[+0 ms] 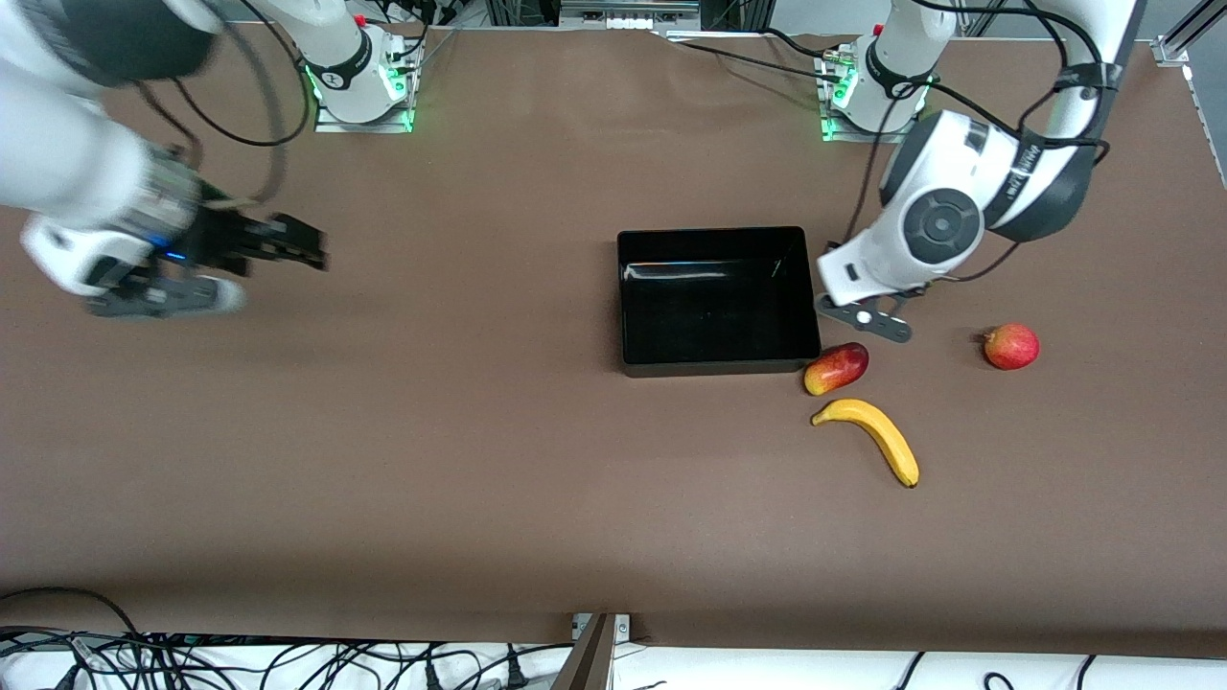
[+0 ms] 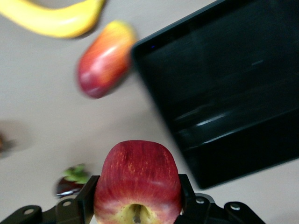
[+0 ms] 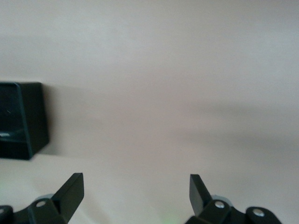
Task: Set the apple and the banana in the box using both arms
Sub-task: 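Carry the apple over the box and open the left gripper, then lower the left gripper onto the yellow banana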
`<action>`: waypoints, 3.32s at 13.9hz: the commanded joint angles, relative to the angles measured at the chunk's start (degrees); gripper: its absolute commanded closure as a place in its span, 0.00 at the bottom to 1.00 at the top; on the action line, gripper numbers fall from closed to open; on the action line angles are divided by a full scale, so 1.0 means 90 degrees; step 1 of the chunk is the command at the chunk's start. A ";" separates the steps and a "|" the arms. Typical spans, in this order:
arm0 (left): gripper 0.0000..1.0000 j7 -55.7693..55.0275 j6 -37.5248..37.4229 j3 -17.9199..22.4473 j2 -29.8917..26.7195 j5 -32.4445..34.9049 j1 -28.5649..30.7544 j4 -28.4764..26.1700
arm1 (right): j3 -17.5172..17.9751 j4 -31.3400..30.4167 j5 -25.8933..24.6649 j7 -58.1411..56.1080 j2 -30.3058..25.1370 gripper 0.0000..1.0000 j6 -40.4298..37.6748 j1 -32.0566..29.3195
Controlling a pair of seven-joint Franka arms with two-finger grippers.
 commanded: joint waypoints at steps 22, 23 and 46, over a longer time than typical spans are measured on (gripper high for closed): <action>0.00 -0.2429 -0.1053 -0.0069 0.1385 0.0253 -0.0548 0.1650 | 0.1084 -0.0788 -0.1081 -0.0558 -0.0801 0.00 0.0345 -0.1097; 0.00 -0.2430 -0.1193 0.0261 0.1424 0.0525 -0.0538 0.1906 | 0.1084 -0.0788 -0.1081 -0.0558 -0.0801 0.00 0.0374 -0.1097; 1.00 -0.5193 0.3171 0.1563 0.3446 0.0821 0.0087 0.2015 | 0.1075 -0.0779 -0.1072 -0.0558 -0.0782 0.00 0.0531 -0.1097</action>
